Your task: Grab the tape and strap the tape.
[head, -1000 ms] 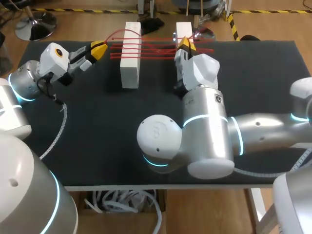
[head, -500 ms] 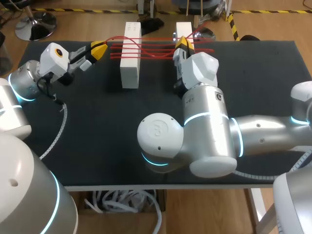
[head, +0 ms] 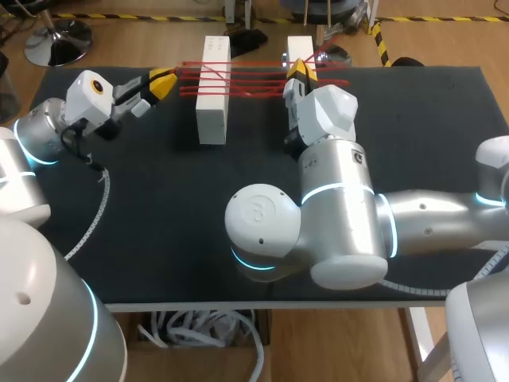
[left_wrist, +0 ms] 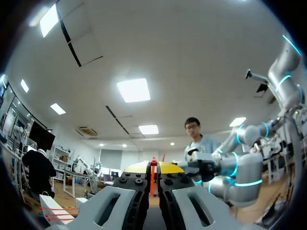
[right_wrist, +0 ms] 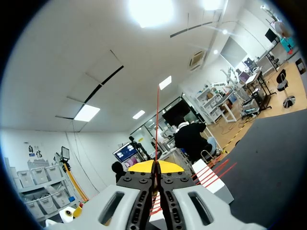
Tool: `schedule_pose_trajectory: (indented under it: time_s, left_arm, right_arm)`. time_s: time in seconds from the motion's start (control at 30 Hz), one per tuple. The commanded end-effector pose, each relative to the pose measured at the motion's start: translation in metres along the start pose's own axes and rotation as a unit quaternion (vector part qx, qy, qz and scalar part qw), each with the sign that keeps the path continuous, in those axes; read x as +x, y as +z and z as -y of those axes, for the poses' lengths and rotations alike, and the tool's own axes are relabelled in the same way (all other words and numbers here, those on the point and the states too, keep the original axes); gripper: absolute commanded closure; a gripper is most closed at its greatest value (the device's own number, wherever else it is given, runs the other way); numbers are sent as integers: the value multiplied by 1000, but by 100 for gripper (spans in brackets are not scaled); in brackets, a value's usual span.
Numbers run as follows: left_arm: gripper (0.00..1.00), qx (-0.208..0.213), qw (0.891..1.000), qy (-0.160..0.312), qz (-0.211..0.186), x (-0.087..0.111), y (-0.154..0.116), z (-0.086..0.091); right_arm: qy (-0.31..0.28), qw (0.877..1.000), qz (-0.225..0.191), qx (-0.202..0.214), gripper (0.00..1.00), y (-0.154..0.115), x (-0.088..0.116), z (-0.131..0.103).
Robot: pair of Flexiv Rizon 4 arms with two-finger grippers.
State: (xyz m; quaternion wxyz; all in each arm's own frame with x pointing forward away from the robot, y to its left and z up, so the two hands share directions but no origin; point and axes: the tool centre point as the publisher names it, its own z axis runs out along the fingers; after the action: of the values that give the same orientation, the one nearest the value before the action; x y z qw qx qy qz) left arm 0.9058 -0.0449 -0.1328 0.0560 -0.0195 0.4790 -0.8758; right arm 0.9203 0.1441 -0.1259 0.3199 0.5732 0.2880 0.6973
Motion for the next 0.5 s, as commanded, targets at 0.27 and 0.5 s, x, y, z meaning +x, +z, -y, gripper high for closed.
schedule_pose_trajectory:
  time_s: [0.27, 0.5]
  left_arm:
    - [100, -116, 991, 23, -57, -1, 11, 13]
    - [100, -189, 979, 30, -69, 0, 13, 13]
  right_arm:
    - [0, 1000, -2, 3, 100, 1, -2, -4]
    - [0, 1000, -2, 3, 100, 1, -2, -4]
